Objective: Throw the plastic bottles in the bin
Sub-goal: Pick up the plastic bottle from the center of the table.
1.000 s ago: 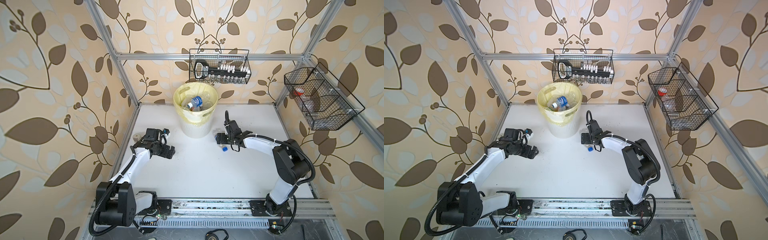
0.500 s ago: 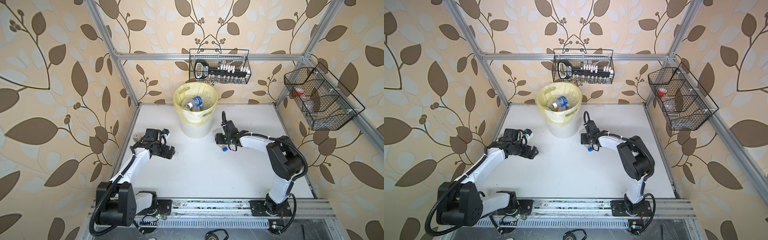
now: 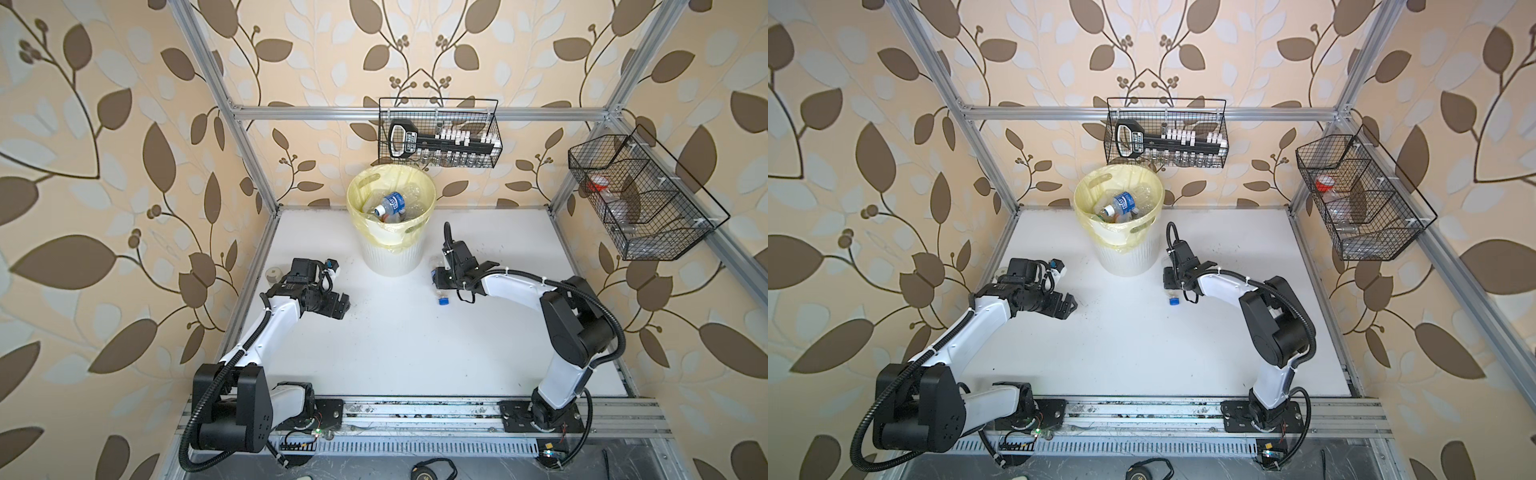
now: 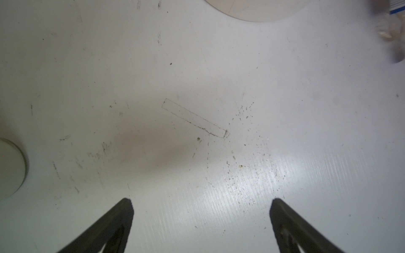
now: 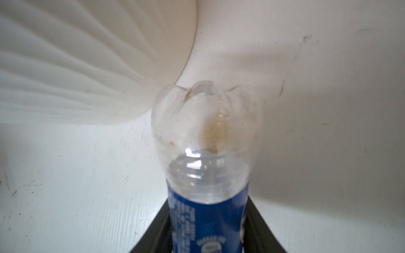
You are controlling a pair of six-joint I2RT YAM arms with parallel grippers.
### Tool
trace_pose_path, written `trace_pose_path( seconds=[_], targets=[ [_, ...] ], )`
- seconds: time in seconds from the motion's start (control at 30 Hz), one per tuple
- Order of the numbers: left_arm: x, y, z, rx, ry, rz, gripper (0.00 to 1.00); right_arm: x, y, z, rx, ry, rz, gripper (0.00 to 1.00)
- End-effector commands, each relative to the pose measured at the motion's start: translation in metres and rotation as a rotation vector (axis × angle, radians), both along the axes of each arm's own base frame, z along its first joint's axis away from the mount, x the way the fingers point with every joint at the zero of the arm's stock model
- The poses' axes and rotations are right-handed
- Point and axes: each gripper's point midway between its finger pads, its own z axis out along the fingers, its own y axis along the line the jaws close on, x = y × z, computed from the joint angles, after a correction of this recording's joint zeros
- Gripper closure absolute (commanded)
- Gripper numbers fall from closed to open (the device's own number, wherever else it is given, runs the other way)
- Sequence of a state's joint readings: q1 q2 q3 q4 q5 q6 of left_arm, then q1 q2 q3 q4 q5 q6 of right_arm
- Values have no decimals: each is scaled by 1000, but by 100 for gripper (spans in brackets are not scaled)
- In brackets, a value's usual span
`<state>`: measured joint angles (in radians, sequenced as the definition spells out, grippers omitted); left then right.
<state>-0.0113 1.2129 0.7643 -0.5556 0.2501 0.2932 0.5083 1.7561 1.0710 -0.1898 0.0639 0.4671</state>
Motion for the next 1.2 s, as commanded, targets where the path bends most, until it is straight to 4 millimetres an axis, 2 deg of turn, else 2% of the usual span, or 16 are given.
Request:
trace_pose_path(
  seconds=[0.0, 0.2, 0.37, 0.7, 1.17],
  targets=[
    [-1, 1, 3, 0, -17, -12, 1, -17, -4, 13, 55, -12, -11, 58],
    [-1, 2, 4, 2, -23, -10, 1, -43, -9, 25, 134, -37, -35, 59],
    [-2, 3, 6, 6, -31, -9, 1, -57, -13, 50, 202, -89, -57, 59],
    [-6, -1, 14, -15, -55, -26, 1, -62, -14, 141, 336, -279, -48, 59],
    [-7, -3, 14, -29, -47, -33, 1, -57, 1, 254, 459, -454, 3, 60]
  ],
)
